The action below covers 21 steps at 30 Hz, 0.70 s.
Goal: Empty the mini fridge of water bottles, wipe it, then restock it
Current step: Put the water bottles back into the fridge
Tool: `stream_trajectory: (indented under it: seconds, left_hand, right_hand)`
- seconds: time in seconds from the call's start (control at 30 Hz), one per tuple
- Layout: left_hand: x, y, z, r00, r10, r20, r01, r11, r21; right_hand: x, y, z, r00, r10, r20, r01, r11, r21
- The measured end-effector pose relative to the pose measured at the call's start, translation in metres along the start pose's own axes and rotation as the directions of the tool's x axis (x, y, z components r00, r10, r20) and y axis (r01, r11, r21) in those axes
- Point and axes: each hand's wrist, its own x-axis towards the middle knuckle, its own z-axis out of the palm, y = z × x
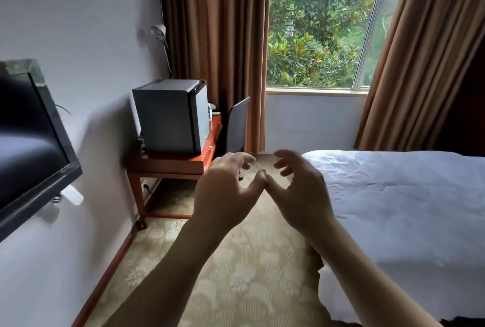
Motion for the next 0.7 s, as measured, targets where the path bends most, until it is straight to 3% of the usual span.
stream_trajectory:
  seconds: [0.33,0.7]
  left_hand:
    - [0.224,-0.118,0.130,0.999,-0.032,0.007,0.033,0.999,-0.037]
    - [0.399,-0.213,0.282,0.998,-0.056,0.002,0.056,0.998,0.025]
  right_hand:
    - [0.222,0.128,0.116,1.000,0.012,0.011,-0.012,1.000,-0.014]
    - [0.396,0.290,0.219,0.999,0.021,0.041,-0.022,0.999,0.026]
